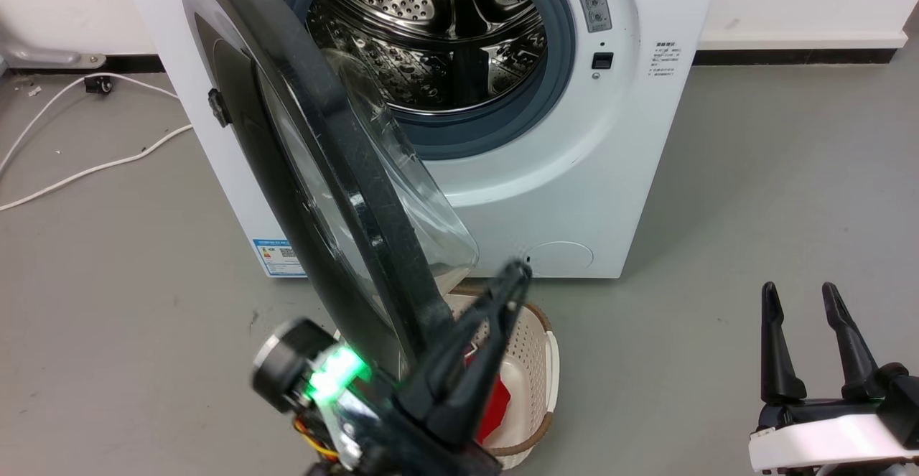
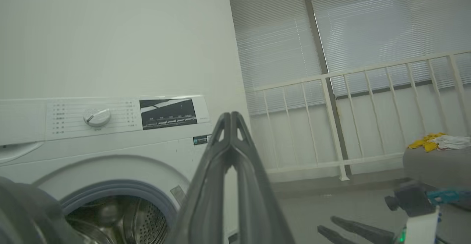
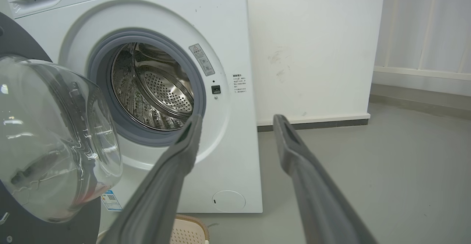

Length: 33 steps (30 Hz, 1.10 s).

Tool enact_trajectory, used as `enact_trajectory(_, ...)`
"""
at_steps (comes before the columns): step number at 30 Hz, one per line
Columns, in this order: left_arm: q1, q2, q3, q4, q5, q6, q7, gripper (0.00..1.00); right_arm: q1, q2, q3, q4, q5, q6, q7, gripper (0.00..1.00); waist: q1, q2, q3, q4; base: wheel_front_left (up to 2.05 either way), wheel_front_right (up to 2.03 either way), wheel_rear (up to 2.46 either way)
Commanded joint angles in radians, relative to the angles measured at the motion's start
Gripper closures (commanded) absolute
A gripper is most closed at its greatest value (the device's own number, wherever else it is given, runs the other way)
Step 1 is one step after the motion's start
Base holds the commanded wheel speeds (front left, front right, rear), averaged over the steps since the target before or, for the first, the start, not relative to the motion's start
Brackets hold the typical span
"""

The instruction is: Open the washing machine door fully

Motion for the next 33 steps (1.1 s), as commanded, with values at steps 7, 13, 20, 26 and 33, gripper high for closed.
enact_trajectory(7,0.164,0.050,-0.032,0.210,-0.009,-0.002,-0.002,1.00,0.015,0.002,0.003,0.012,0.018,0.000,-0.002,0.00,-0.0001,0.0000,-0.003,0.003,0.00,0.00,0.00)
enact_trajectory(13,0.209,0.040,-0.034,0.349,-0.011,-0.002,-0.002,1.00,0.009,0.002,0.007,0.019,0.025,0.000,-0.002,0.00,-0.0001,0.0000,0.002,0.005,0.00,0.00,0.00)
enact_trajectory(20,0.125,-0.002,-0.014,0.478,-0.004,0.006,-0.002,1.00,-0.010,0.001,0.014,0.030,0.029,0.000,-0.002,0.00,-0.0001,0.0000,0.012,0.000,0.00,0.00,0.00)
enact_trajectory(26,0.049,-0.029,0.008,0.518,-0.023,0.026,-0.002,1.00,-0.014,0.001,0.022,0.034,0.033,0.000,-0.002,0.00,-0.0001,0.0000,0.015,-0.013,0.00,0.00,0.00)
enact_trajectory(33,-0.004,-0.041,0.021,0.580,-0.040,0.067,-0.002,1.00,-0.020,0.002,0.023,0.042,0.042,0.000,-0.002,0.00,-0.0001,0.0000,0.021,-0.027,0.00,0.00,0.00)
